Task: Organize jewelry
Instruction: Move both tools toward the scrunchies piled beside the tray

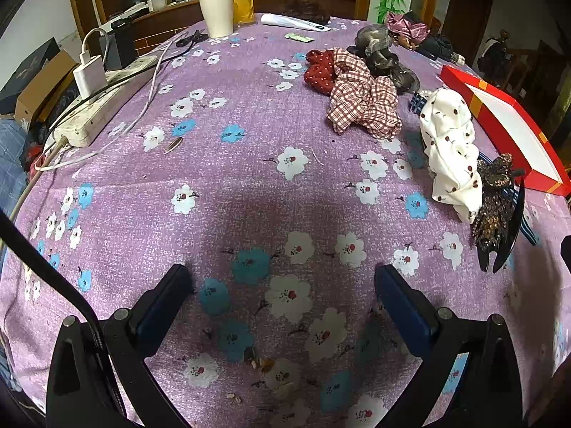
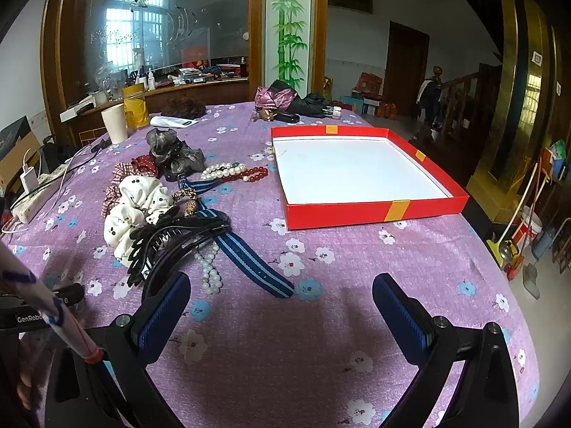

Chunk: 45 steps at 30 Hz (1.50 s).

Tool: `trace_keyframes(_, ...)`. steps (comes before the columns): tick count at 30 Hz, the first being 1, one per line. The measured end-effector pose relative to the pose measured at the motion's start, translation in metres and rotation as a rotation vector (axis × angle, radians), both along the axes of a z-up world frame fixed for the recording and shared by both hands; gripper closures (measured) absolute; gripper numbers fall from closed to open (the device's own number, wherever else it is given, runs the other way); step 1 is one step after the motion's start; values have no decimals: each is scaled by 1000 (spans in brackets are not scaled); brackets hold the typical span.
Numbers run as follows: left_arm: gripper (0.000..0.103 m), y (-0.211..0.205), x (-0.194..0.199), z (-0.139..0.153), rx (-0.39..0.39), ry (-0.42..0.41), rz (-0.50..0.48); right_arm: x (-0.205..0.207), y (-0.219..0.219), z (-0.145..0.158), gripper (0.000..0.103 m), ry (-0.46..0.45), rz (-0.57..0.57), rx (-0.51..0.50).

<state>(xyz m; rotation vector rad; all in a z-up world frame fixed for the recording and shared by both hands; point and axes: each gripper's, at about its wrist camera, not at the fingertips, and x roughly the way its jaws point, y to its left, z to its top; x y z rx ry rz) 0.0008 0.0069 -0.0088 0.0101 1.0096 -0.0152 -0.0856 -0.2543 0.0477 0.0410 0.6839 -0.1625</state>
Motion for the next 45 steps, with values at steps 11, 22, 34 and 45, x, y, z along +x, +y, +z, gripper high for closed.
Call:
trace_keyframes(11,0,-11,-27,32,3,-121,-24,-4,-4,2,0,3,-28,-36)
trace_keyframes(22,0,-12,-44,63,120,-209,-25,-13,2,6,0,-4,-30,-66)
trace_keyframes(34,0,-10,-48,78,81,-223,-35,-19,0,8,0,-5,-37,-67)
trace_keyframes(45,2,10,16,103,-4,-170,-50,8,-25,28,0,16,67,154)
